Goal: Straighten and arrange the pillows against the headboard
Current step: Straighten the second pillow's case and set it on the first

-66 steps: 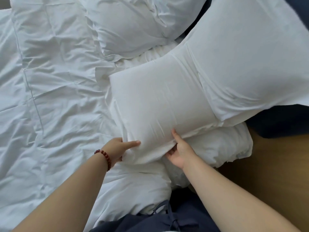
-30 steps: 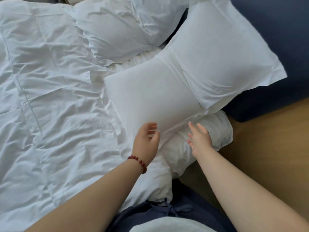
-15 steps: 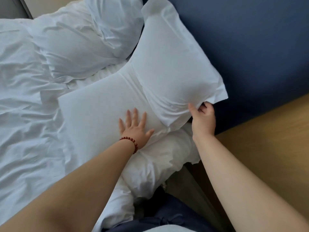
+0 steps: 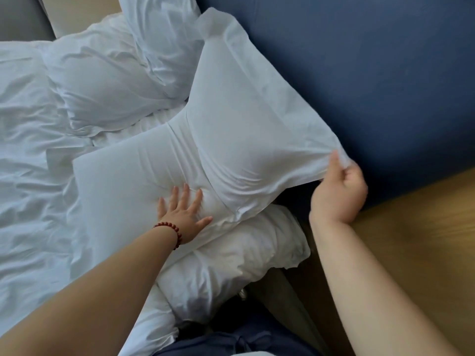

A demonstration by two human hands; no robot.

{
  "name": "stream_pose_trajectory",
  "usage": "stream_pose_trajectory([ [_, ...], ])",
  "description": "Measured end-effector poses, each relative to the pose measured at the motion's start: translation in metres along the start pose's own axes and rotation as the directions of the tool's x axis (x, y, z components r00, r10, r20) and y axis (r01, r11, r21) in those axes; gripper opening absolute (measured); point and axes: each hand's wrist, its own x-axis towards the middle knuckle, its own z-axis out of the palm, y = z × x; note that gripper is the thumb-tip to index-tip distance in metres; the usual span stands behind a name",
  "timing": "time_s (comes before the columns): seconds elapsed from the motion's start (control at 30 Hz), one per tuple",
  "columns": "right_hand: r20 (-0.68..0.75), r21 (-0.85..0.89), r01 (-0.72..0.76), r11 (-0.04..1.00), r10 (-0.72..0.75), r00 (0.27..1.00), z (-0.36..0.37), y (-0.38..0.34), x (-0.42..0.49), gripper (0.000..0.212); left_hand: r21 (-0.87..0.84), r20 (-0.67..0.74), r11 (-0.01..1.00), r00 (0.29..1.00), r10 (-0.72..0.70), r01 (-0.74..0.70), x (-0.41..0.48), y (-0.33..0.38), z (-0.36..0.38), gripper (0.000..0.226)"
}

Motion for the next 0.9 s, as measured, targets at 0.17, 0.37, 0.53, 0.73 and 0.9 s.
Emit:
stream_pose_trajectory([
  [0.17, 0.122, 0.003, 0.226, 0.974, -0.224, 0.967, -0.011, -0.027, -0.011, 0.038, -0.023, -0.025, 1.0, 1.0, 0.008, -0.008, -0.007, 0.002, -0.005, 0.079],
  [0.37, 0.391, -0.516, 0.502, 0.695, -0.33, 0.859, 0.035, -0.054, 0.009, 0.038, -0.104, -0.191, 0.994, 0.982, 0.002, -0.022, -0.013, -0.007, -0.015, 0.066],
  [0.53, 0.428, -0.596, 0.675, 0.435, -0.539, 0.726, 0.055, -0.046, -0.002, 0.032, -0.186, -0.306, 0.982, 0.952, -0.02, -0.039, -0.017, -0.029, -0.028, 0.064],
  [0.73, 0.568, -0.639, 0.664, 0.388, -0.344, 0.747, 0.071, -0.033, -0.004, 0.068, -0.194, -0.276, 0.979, 0.954, -0.118, 0.065, -0.017, -0.083, -0.025, 0.065],
  [0.9, 0.777, -0.481, 0.845, 0.233, -0.333, 0.535, 0.102, -0.047, -0.022, 0.065, -0.16, -0.261, 0.986, 0.962, -0.078, 0.036, -0.01, -0.113, -0.024, 0.068],
])
